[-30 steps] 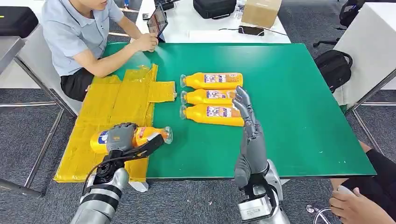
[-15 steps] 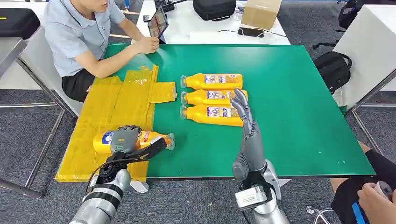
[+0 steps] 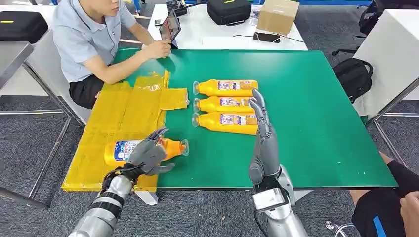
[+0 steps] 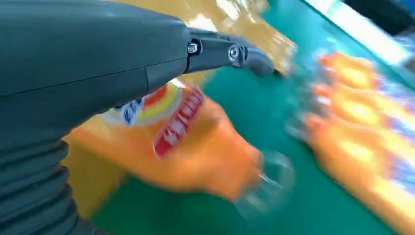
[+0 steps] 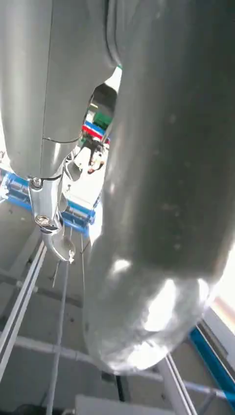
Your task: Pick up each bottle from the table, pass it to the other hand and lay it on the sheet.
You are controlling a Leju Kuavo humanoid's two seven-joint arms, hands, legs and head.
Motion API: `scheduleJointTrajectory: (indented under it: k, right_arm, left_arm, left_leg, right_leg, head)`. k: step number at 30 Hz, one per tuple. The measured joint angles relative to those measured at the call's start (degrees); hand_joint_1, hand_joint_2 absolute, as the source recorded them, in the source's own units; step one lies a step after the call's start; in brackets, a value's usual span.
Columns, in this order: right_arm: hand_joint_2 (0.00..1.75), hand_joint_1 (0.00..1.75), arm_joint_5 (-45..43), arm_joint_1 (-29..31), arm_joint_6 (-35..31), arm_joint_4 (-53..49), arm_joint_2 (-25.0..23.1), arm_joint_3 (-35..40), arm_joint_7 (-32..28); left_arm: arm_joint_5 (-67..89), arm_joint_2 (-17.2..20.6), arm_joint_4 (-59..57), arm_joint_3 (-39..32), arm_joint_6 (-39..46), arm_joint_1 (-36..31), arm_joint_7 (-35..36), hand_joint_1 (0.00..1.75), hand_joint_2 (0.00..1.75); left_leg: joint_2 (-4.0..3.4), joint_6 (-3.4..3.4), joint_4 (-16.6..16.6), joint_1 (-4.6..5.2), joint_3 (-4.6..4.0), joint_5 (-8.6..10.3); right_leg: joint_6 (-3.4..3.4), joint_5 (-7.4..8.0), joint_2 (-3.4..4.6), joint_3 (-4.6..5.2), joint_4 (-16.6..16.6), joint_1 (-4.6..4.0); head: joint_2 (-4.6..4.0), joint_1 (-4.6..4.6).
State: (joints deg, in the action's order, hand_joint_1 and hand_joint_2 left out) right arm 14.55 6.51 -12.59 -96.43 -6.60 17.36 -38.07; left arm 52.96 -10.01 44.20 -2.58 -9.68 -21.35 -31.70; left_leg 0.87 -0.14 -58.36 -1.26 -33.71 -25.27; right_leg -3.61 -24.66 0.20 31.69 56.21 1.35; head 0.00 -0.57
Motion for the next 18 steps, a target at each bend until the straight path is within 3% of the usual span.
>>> scheduleJointTrajectory:
  k: [5,13,14,18]
  right_arm:
    - [0.0,0.0,-0.92,0.85,-0.59,0.76,1.24,1.48,0.0]
    - [0.0,0.0,-0.76,1.31,-0.72,1.11,2.08,2.23,0.0]
    - [0.0,0.0,-0.83,1.44,-0.72,1.16,2.18,2.38,-0.02]
    - [0.0,0.0,0.95,1.58,-1.95,1.31,2.36,2.58,0.0]
  left_arm:
    - [-19.77,2.21,8.05,2.19,-10.68,4.85,0.68,0.0,0.0]
    - [-31.87,6.21,20.27,7.18,-16.27,12.58,3.54,0.0,0.0]
    - [-32.75,6.88,21.33,7.87,-16.29,13.38,3.33,0.0,1.75]
    - [-35.94,7.06,25.29,8.96,-11.23,15.1,1.99,0.0,1.75]
  left_leg:
    - [-0.06,-0.02,0.0,-0.01,0.02,0.11]
    - [-0.14,-0.01,-0.02,-0.02,-0.44,0.17]
    - [-0.13,-0.01,-0.02,-0.02,-0.5,0.17]
    - [-0.14,0.04,-0.06,-0.02,-0.84,0.23]
  right_leg:
    - [0.11,0.16,0.01,0.14,0.04,-0.01]
    - [0.11,0.17,0.02,0.58,0.06,-0.01]
    - [0.11,0.17,0.02,0.64,0.05,-0.01]
    - [0.09,0.19,0.01,1.1,0.05,-0.01]
  head:
    - [0.0,0.02]
    - [0.0,0.0]
    - [0.0,0.0]
    - [0.0,0.0]
